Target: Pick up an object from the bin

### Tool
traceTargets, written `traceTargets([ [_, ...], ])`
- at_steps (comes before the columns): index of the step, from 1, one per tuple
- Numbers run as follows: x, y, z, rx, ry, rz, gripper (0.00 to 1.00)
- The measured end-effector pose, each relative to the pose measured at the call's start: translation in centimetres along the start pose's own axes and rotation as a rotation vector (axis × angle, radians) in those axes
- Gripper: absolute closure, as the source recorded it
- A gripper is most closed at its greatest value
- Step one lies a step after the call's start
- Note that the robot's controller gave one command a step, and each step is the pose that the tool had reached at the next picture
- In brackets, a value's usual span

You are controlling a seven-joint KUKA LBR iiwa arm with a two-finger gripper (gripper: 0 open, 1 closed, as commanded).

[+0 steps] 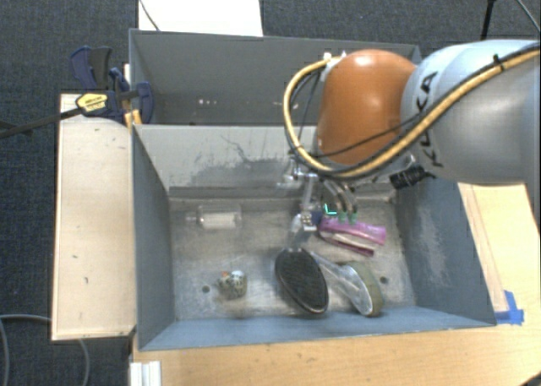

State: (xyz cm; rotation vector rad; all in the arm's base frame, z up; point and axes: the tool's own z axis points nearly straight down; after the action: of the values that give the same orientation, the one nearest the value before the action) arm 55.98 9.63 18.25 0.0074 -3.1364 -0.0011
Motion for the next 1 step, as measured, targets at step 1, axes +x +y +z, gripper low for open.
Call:
traceTargets([
  [1,7.37,-1.34,4.11,0.001,-0.001,0.169,0.00],
])
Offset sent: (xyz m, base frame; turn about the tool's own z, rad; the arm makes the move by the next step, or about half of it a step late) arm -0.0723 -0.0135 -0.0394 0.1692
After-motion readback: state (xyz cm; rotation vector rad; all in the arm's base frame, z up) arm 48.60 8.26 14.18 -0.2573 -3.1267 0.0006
